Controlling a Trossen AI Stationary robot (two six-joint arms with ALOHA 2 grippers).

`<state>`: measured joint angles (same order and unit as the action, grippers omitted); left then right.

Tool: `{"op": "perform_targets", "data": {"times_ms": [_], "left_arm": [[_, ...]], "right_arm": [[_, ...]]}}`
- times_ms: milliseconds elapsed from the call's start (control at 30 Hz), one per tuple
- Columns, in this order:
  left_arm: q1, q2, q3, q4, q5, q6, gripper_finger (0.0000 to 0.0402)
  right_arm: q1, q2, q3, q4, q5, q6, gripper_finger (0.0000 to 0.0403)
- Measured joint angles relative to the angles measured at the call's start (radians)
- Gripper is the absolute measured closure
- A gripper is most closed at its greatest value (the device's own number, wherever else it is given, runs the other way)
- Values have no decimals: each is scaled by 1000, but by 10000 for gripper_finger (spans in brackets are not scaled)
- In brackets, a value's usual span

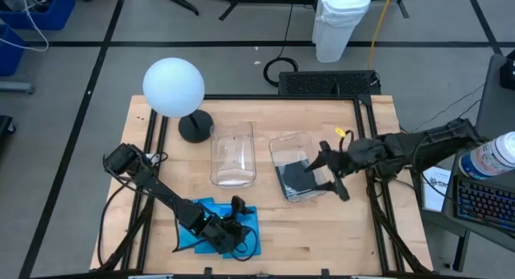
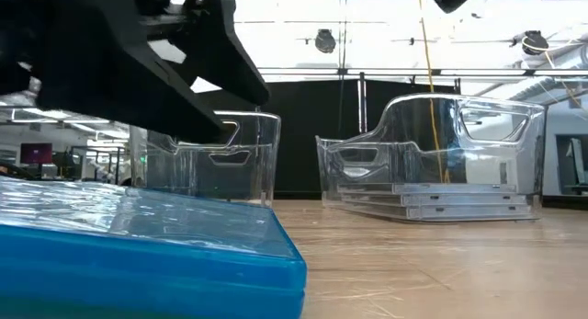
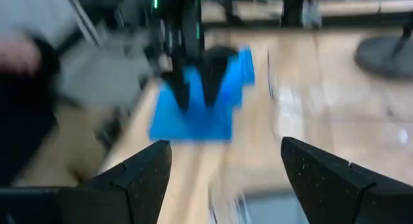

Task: Pick & place jewel cases by type
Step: Adjust the right transparent bin

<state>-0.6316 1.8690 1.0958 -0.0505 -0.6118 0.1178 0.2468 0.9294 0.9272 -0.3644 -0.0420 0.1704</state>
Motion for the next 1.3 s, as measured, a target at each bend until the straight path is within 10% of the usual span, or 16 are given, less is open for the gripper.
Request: {"op": "perform_targets", "data": {"times_ms": [233,867,1300], "left_arm": [[41,-8,0,0,6,-42,53],[47,-8,0,-7,10,-53,53],[42,-7,0,-8,10,-51,53]], "right_arm": [[96,240,148,-397,123,-37,124],[168,532,151,-343,135,-80,128],[143,583,151,-342,197,53,259]]}}
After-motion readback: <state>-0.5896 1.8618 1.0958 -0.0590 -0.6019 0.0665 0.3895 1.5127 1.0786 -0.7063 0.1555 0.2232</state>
